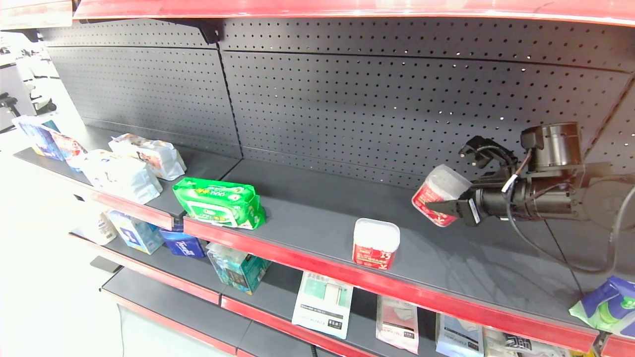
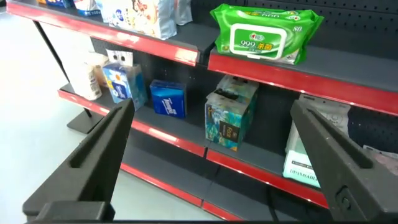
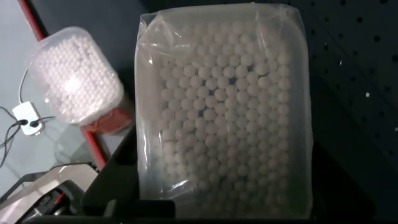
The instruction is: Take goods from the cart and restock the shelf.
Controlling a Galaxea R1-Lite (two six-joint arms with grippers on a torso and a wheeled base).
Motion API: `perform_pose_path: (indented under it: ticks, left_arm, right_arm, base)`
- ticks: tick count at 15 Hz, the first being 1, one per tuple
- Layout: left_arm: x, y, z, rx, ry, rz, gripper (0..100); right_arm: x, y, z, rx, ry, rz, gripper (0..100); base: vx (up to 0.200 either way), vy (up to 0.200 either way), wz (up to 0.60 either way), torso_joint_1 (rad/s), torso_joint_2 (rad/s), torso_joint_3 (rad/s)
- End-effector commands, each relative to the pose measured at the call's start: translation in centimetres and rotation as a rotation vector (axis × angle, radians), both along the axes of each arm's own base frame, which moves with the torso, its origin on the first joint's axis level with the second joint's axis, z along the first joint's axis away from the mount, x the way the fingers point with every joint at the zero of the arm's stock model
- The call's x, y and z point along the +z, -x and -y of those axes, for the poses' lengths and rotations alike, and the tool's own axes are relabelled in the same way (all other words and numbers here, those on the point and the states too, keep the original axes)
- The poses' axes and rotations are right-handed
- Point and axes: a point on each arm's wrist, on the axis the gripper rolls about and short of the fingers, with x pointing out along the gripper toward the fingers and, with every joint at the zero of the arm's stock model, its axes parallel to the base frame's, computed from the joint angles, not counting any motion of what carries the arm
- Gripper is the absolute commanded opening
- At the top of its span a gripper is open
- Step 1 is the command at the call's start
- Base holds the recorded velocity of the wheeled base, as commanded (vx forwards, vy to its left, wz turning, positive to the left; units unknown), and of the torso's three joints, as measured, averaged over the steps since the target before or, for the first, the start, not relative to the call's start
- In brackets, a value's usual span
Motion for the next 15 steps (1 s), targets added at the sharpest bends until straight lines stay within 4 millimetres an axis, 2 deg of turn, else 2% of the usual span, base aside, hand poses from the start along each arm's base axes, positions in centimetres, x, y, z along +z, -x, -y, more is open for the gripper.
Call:
perform_pose_path:
  ticks: [1, 6, 7, 11, 15]
  left_arm:
    - [0.0, 0.0, 0.0, 0.000, 0.001, 0.000, 100]
    - [0.0, 0.0, 0.0, 0.000, 0.001, 0.000, 100]
    - [0.0, 0.0, 0.0, 0.000, 0.001, 0.000, 100]
    - [0.0, 0.0, 0.0, 0.000, 0.000, 0.002, 100]
    - [0.0, 0.0, 0.0, 0.000, 0.001, 0.000, 100]
  right_arm:
    - [-1.4, -2.2, -0.5, 0.013, 0.019, -0.018, 0]
    - [-3.9, -3.4, -0.5, 0.024, 0.042, -0.073, 0]
    - [-4.1, -4.3, -0.6, 0.026, 0.044, -0.062, 0]
    - [-4.6, -5.7, -1.6, 0.057, 0.064, -0.042, 0]
    - [-5.7, -5.6, -2.9, 0.089, 0.073, -0.060, 0]
  base:
    - [0.000, 0.000, 0.00, 0.000, 0.00, 0.000]
    - [0.000, 0.000, 0.00, 0.000, 0.00, 0.000]
    - [0.000, 0.000, 0.00, 0.000, 0.00, 0.000]
    - [0.000, 0.000, 0.00, 0.000, 0.00, 0.000]
    - [0.000, 0.000, 0.00, 0.000, 0.00, 0.000]
